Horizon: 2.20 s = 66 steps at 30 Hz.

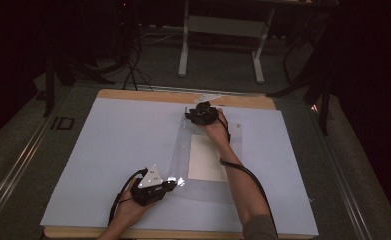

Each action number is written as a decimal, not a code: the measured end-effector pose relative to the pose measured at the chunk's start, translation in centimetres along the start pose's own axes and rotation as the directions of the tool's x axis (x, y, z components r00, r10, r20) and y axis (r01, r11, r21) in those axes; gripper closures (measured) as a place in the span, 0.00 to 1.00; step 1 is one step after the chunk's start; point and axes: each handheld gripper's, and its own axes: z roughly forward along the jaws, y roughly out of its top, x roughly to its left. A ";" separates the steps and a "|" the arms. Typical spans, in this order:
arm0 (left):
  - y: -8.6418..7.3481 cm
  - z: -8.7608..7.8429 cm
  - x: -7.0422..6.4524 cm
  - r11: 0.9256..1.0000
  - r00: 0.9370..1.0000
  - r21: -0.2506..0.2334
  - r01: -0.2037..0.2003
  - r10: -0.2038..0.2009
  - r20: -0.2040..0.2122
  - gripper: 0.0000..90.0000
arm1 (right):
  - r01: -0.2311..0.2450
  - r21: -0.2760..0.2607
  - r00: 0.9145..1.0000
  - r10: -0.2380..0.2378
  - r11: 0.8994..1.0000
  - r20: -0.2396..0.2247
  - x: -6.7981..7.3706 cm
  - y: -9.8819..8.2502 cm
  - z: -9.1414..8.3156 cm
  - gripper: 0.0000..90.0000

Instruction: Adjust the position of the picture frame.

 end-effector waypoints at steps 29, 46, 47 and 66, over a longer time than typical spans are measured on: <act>-0.5 0.9 -0.3 0.997 0.999 0.072 0.018 -0.016 -0.028 0.92 | -0.050 0.065 0.998 0.047 0.997 0.045 -0.1 0.3 4.8 0.93; -0.4 -1.1 0.9 0.990 0.991 -0.030 0.135 -0.135 0.001 0.93 | -0.040 0.071 0.998 0.036 0.997 0.052 -0.8 0.9 2.9 0.95; -0.4 -1.5 1.2 0.987 0.988 -0.047 0.152 -0.152 0.005 0.93 | -0.031 0.078 0.998 0.026 0.996 0.063 -0.8 0.9 2.6 0.94; 0.0 -6.0 7.1 0.945 0.952 -0.191 0.267 -0.289 -0.099 0.92 | 0.009 0.029 0.994 -0.012 1.000 0.108 -2.9 -0.4 -6.2 0.95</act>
